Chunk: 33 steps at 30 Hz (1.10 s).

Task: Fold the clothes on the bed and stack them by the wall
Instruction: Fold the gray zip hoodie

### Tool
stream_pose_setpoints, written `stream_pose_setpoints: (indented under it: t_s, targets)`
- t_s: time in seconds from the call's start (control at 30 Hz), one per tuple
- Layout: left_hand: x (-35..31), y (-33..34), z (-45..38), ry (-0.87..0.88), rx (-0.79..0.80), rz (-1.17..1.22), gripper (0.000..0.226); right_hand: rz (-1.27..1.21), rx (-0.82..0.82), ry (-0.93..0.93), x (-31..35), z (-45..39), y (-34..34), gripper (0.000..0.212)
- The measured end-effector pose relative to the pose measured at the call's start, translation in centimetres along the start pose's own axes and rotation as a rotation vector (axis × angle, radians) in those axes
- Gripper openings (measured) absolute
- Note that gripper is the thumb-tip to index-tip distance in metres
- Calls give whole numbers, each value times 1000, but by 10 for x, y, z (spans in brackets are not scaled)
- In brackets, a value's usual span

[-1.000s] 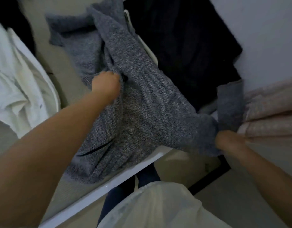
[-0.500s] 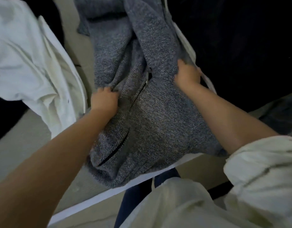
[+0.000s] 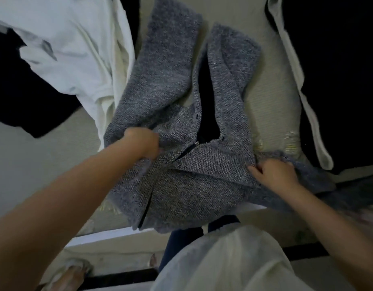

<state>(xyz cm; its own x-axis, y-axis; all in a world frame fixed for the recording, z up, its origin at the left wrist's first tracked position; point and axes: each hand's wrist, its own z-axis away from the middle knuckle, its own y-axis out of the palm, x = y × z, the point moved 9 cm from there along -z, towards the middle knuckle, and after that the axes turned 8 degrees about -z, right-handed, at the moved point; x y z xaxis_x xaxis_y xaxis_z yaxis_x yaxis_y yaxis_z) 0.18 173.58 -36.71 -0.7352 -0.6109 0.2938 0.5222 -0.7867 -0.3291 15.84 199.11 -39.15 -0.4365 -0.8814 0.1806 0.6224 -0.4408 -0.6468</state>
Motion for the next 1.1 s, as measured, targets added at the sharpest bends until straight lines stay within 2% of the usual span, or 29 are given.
stream_pose_setpoints:
  t_s: [0.07, 0.13, 0.23, 0.3, 0.37, 0.47, 0.57, 0.67, 0.7, 0.77, 0.93, 1.1]
  targets:
    - [0, -55, -15, -14, -243, 88, 17, -37, -138, -58, 4, 1, -14, 46]
    - [-3, -95, -31, -1, -377, 159, 17, -71, -139, -83, 13, -5, -17, 54]
    - [-30, -96, -64, 104, -199, 115, 32, -35, -9, -71, 23, -16, 0, 48]
    - [-37, -82, -79, 122, -180, 69, 46, -67, -51, -70, 18, -18, 1, 38]
    - [-30, -78, -88, 102, -300, 88, 52, -122, -138, -93, 12, -15, -1, 33]
    - [-21, -76, -87, 165, -447, 62, 40, -219, -264, -131, 6, -5, -7, 25]
    - [-1, -85, -70, 222, -514, 271, 26, -502, -353, -105, -2, 4, -28, 21]
    - [43, -113, -26, 187, -773, 477, 24, -708, -404, -93, -1, 11, -65, 20]
    - [59, -121, -5, 155, -868, 526, 23, -695, -440, -109, 4, 13, -81, 21]
    - [87, -133, 36, 81, -1017, 570, 23, -517, -560, -139, 17, 20, -118, 23]
    - [151, -134, 153, -117, -1228, 557, 23, -150, -753, -267, 78, 67, -208, 26]
    - [210, -107, 282, -270, -1510, 623, 21, -92, -1060, -449, 147, 168, -287, 22]
